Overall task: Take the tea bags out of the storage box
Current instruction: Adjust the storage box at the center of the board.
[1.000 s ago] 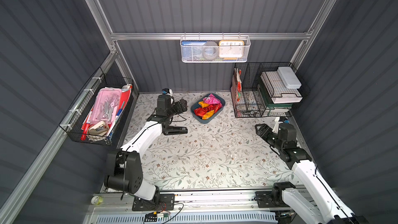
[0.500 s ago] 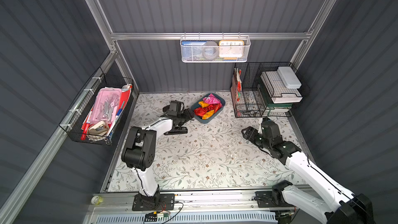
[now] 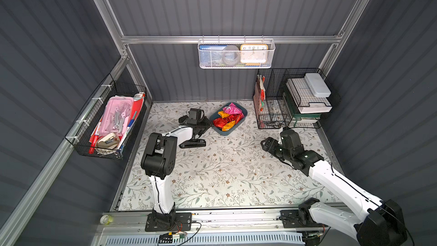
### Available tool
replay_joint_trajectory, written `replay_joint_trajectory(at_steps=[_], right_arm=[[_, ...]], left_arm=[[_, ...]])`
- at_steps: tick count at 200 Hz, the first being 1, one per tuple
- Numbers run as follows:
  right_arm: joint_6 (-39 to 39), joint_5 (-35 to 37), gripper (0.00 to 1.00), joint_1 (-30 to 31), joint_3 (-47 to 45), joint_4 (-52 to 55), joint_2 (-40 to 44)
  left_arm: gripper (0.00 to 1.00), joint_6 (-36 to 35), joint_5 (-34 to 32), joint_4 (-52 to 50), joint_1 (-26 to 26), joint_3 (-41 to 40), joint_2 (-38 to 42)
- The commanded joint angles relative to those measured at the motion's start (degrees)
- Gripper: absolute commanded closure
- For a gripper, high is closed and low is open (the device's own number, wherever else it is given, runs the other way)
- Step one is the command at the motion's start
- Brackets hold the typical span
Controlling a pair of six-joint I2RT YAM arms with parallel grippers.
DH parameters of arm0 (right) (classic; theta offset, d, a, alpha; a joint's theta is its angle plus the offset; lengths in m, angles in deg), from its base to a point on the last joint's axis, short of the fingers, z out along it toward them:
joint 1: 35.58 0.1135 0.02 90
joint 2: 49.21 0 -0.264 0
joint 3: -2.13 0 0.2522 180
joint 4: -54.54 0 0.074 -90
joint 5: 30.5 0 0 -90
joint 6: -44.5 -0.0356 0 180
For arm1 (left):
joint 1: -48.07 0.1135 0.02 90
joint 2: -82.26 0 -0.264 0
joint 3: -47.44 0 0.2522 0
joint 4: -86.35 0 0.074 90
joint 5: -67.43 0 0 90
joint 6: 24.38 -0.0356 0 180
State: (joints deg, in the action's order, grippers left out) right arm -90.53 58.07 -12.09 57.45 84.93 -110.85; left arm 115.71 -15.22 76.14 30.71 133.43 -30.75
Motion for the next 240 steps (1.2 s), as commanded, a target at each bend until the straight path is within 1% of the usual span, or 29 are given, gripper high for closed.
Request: replay_joint_trajectory(at_steps=[1, 49, 54, 91, 120, 142, 166, 169, 193, 216, 229, 240], right_arm=[[-1.01, 1.08, 0.23, 0.28, 1.21, -0.82, -0.10], [-1.37, 1.24, 0.23, 0.51, 1.21, 0.07, 1.15], [-1.43, 1.26, 0.24, 0.53, 1.11, 0.31, 1.26], [-2.34, 1.16, 0.24, 0.67, 1.21, 1.18, 1.53], [-5.27, 2.54, 0.28, 1.24, 2.71, 2.62, -0.02], [-8.80, 5.56, 0.27, 3.45, 6.14, 5.07, -3.31], [-13.29, 9.92, 0.27, 6.52, 11.16, 7.77, -7.41], [-13.92, 10.36, 0.27, 6.76, 11.72, 7.99, -9.16], [-18.68, 11.34, 0.27, 8.04, 15.27, 7.07, -14.56], [-22.03, 10.43, 0.29, 8.51, 17.90, 2.83, -20.28], [-21.60, 9.49, 0.30, 8.62, 20.65, 1.49, -24.33], [-21.60, 9.09, 0.30, 8.65, 24.03, 2.75, -27.79]], left_arm=[[0.63, 3.11, -3.46, -1.79, -0.64, 0.80, -0.38], [0.67, 4.05, -4.45, -2.28, -1.68, 3.16, -2.24], [0.69, 4.06, -4.44, -2.26, -1.82, 3.44, -2.42], [0.77, 5.11, -5.04, -2.46, -2.74, 3.81, -3.08], [0.86, 7.08, -5.63, -2.32, -3.11, 2.27, -2.22], [0.88, 8.65, -5.51, -1.41, -3.11, 0.45, -0.38], [0.93, 10.07, -5.42, -1.44, -3.37, -0.61, 1.24], [0.94, 10.33, -5.34, -1.44, -3.44, -0.61, 1.47], [0.97, 13.22, -5.84, -1.88, -4.14, -2.25, 3.50], [1.00, 16.98, -8.54, -3.65, -5.99, -3.82, 6.29], [1.00, 19.36, -11.61, -7.27, -7.79, -3.76, 7.91], [1.00, 21.53, -14.22, -10.24, -9.45, -3.83, 9.50]])
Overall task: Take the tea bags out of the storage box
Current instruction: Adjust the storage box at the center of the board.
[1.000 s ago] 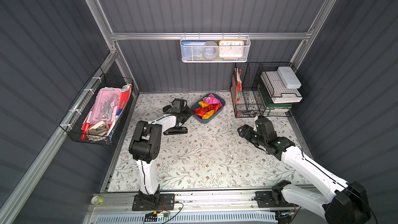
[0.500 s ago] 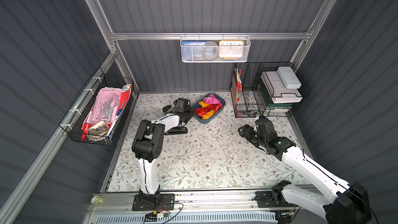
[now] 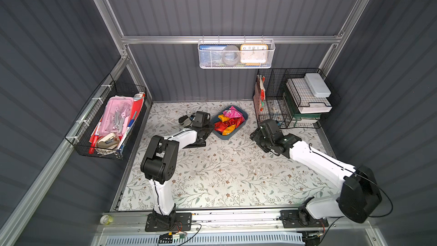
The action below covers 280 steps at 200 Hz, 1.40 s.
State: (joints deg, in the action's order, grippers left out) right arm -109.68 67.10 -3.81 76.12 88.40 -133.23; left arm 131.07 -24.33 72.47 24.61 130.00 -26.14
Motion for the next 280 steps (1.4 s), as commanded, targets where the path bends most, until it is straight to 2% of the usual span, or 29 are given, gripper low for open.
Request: replay_joint_trajectory(at_steps=[1, 31, 64, 98, 125, 152, 177, 229, 280], right_arm=[[-2.40, -0.08, 0.30, 0.38, 5.53, -0.61, -5.73], [-1.84, -2.60, 0.30, 0.48, 11.86, 2.31, -13.16], [-2.41, -1.09, 0.30, 0.43, 12.73, 4.55, -15.16], [-2.63, -1.44, 0.32, 0.40, 11.14, 4.90, -14.67], [-3.24, 0.17, 0.38, 0.39, 10.33, 5.65, -14.19], [-6.77, 1.50, 0.53, 0.19, 8.92, 5.42, -15.10], [-5.81, -0.59, 0.55, 0.18, 9.03, 2.68, -16.40], [-5.97, -1.88, 0.59, -0.03, 8.94, -1.00, -18.55], [-6.79, -2.35, 0.76, -0.83, 10.34, -2.55, -22.02]], left_arm=[[1.00, 6.39, -5.32, -6.83, -3.57, -0.36, 5.05], [0.97, 12.73, -9.39, -10.59, -7.73, -2.41, 8.78], [0.61, 14.99, -9.62, -8.02, -9.83, -7.23, 12.88], [0.38, 12.38, -10.75, -8.20, -9.98, -10.17, 19.54], [0.28, 0.63, -9.52, -3.57, -9.92, -12.60, 26.42], [0.27, -8.22, -11.05, -7.43, -9.93, -11.24, 29.39], [0.27, -12.54, -11.08, -7.88, -9.93, -12.36, 31.98], [0.28, -15.22, -11.33, -8.85, -9.85, -14.74, 34.60], [0.28, -15.78, -12.69, -9.37, -9.85, -15.50, 36.40]])
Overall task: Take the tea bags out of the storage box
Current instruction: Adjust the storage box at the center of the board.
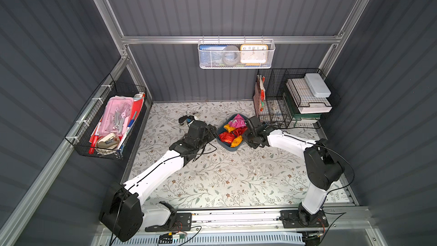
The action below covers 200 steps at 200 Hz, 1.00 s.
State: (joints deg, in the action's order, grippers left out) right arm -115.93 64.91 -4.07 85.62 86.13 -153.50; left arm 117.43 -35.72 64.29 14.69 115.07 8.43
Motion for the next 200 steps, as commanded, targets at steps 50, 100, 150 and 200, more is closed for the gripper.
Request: replay_joint_trajectory(at_steps=[50, 100, 150, 200], right_arm=[[0.90, -0.92, 0.92, -0.71, 1.42, -0.75, -2.73], [6.29, -3.51, 1.00, -0.83, 1.28, 1.41, -0.90], [20.29, -10.44, 1.00, -0.69, 2.20, 9.77, 2.98], [26.34, -16.02, 1.00, 1.35, 5.30, 11.57, 1.65]], left_arm=[[0.28, -2.12, -2.46, -1.64, 0.12, -0.50, 2.30], [0.29, -4.03, -0.33, 0.04, 0.09, -0.25, 1.06], [0.28, -10.29, 12.93, 2.33, 6.13, 0.79, -3.47], [0.29, -15.27, 16.55, 0.89, 8.18, 1.55, -6.25]])
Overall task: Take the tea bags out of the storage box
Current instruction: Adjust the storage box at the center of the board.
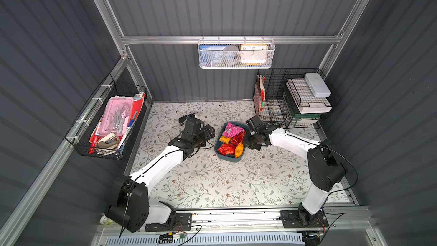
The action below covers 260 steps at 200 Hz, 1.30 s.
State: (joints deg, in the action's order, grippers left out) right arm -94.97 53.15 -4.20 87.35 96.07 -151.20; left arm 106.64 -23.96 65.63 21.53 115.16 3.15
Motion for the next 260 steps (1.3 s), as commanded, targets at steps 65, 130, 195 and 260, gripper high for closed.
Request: replay_joint_trajectory(at_steps=[65, 130, 195, 260], right_arm=[[13.95, -10.91, 1.00, 1.90, 8.36, 4.00, -5.40], [13.40, -8.42, 1.00, 2.18, 7.61, 4.46, -5.41], [11.99, 4.30, 0.59, 2.10, 7.25, 8.62, 3.89], [-12.87, 1.84, 0.35, 8.38, 0.04, -8.97, 8.47]], left_arm=[[0.35, -5.20, 10.42, 2.41, 2.46, 0.25, -6.64], [0.36, -2.44, 7.14, 3.14, 2.46, -2.44, -4.96], [0.40, 0.11, 2.54, 0.46, 2.46, -3.21, -3.53], [0.50, 0.47, 6.47, 2.04, 2.55, -8.75, -1.79]])
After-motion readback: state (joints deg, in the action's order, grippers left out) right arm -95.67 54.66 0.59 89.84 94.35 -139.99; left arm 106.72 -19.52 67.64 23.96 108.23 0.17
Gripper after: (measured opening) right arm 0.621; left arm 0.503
